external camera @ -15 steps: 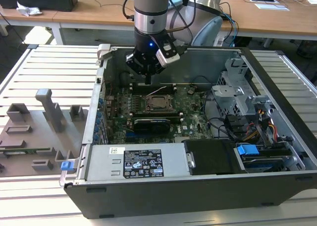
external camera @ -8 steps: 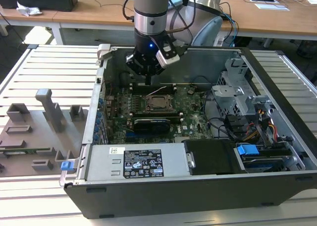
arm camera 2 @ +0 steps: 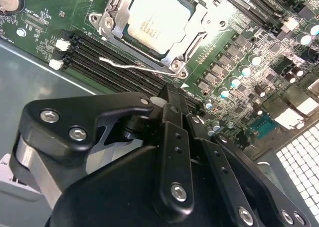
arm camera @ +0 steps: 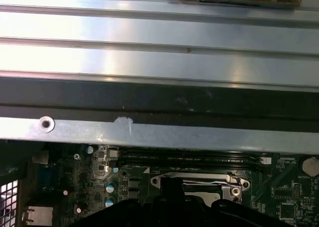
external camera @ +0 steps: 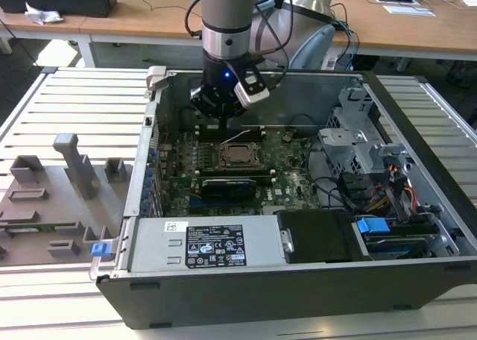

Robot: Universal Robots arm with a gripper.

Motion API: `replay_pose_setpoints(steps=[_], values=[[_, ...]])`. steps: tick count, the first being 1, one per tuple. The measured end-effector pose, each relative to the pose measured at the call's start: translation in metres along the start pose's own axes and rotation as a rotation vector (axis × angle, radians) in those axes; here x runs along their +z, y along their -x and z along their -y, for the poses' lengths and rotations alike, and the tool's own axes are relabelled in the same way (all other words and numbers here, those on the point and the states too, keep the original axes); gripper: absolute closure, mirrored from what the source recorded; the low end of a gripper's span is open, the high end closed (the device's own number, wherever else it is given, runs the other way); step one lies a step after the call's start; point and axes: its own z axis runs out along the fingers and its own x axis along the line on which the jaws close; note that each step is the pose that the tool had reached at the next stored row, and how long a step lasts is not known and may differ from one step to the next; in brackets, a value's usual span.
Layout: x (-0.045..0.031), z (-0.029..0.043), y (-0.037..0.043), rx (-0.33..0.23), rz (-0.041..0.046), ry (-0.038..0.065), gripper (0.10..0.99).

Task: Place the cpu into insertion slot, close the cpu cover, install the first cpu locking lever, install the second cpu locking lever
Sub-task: 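Install the first cpu locking lever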

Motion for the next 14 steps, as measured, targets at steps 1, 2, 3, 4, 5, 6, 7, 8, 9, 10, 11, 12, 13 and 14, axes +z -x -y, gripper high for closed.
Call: replay_pose_setpoints(steps=[1,2,3,4,5,6,7,8,9,10,11,12,13,14], values=[[0.0008,0.0000,0.0000,0.000,0.0000,0.000,0.980],[0.0017,0.0001,0.0000,0.000,0.0000,0.000,0.980],[0.0033,0.0002,0.0000,0.000,0.0000,0.000,0.980],[0.0040,0.0002,0.0000,0.000,0.0000,0.000,0.980],[0.0048,0.0003,0.0001,0.000,0.0000,0.000,0.980],[0.0058,0.0004,0.0004,0.000,0.0000,0.000,0.980],[0.0068,0.0004,0.0007,0.000,0.0000,0.000,0.980],[0.0080,0.0005,0.0012,0.000,0.0000,0.000,0.980],[0.0088,0.0005,0.0018,0.000,0.0000,0.000,0.980],[0.0097,0.0004,0.0025,0.000,0.0000,0.000,0.980],[0.0104,0.0002,0.0031,0.000,-0.0001,0.000,0.980],[0.0117,-0.0002,0.0044,0.000,-0.0001,0.000,0.980],[0.0126,-0.0005,0.0054,0.000,0.0000,0.000,0.980],[0.0134,-0.0009,0.0065,0.000,0.0000,0.000,0.980]])
